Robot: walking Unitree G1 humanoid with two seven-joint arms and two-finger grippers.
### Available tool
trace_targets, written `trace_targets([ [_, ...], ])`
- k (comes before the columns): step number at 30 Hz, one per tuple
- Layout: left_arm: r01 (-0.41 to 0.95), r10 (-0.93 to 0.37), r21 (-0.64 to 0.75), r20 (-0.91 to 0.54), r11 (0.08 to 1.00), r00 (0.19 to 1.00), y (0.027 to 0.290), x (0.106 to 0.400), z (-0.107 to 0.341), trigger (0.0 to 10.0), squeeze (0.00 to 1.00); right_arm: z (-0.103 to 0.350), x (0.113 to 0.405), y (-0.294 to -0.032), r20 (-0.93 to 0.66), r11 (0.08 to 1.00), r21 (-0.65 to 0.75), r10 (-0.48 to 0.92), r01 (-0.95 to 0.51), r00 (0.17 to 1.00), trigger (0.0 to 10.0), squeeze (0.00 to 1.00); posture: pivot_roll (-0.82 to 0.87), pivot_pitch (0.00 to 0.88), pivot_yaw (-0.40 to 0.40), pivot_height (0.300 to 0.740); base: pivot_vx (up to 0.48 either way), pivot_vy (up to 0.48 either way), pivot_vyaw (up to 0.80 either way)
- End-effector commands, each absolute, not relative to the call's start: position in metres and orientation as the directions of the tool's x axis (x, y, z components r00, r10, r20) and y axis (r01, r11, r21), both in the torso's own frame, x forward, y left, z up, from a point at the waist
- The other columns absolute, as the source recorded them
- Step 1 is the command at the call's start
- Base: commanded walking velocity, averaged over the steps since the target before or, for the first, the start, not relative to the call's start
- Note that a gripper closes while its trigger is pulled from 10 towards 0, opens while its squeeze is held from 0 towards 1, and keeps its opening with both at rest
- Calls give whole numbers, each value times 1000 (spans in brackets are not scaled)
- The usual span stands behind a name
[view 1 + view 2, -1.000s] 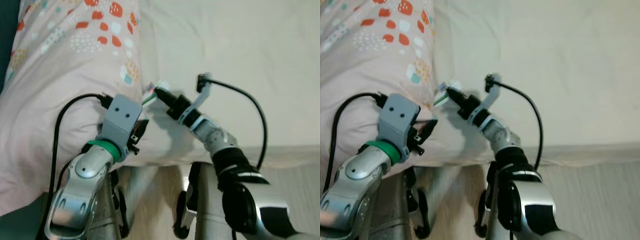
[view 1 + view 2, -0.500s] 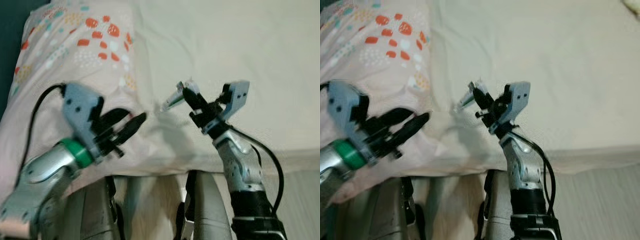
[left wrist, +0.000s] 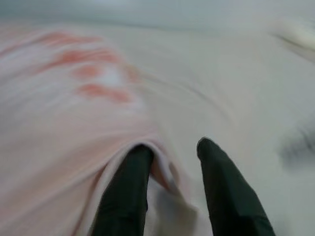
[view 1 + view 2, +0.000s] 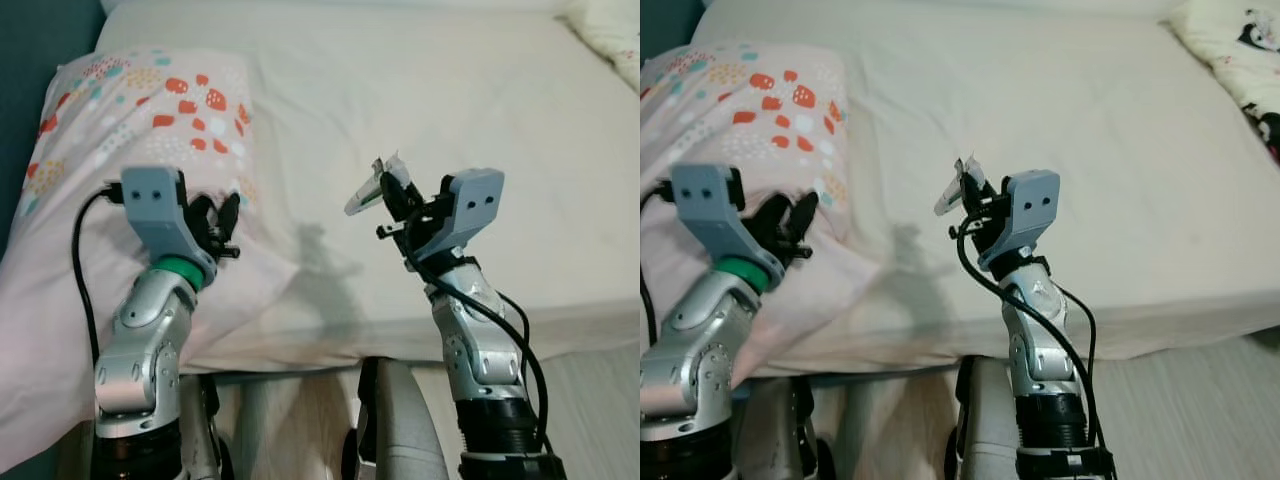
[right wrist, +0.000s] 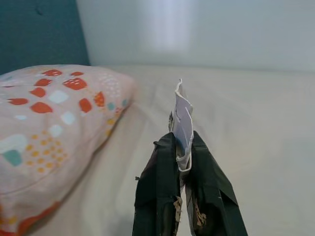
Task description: Clean up the room
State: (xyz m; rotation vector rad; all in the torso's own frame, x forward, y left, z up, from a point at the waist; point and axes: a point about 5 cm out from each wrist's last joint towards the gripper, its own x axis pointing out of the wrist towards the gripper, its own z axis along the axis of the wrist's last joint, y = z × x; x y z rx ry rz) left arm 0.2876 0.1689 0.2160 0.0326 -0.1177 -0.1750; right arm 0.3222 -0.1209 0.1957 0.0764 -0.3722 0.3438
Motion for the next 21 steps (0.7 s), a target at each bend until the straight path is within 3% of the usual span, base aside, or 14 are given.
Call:
trace_targets([
  [1,288,-308,164,109,943,945,169,275,218,10000,0,188,322,-128,349,949,2,296,-316,889,10000,0,-30,42,-28,560,0,0,0],
  [5,443,-443,263,-61,857,894,189,250,197,10000,0,185,322,-130,339,952,10,286,-307,896,10000,0,-11,45,-17,560,0,0,0],
  [7,443,-443,263,-61,857,894,189,250,197,10000,0,185,322,-130,339,952,10,286,-307,896,10000,0,-11,45,-17,560,0,0,0],
  [9,535,-497,298,-200,790,845,203,223,176,10000,0,183,323,-128,336,953,15,279,-302,899,10000,0,1,52,-8,560,0,0,0],
  [12,545,-497,284,-227,789,837,212,214,172,10000,0,181,322,-126,334,954,19,275,-298,902,10000,0,7,59,-10,560,0,0,0],
  [18,460,-442,193,-134,866,887,222,219,189,10000,0,177,321,-125,322,953,19,281,-303,904,10000,0,16,66,-19,560,0,0,0],
  [20,414,-416,59,9,908,909,218,230,209,10000,0,179,323,-125,326,953,12,283,-303,902,10000,0,16,68,-19,560,0,0,0],
  [21,414,-416,59,9,908,909,218,230,209,10000,0,179,323,-125,326,953,12,283,-303,902,10000,0,16,68,-19,560,0,0,0],
])
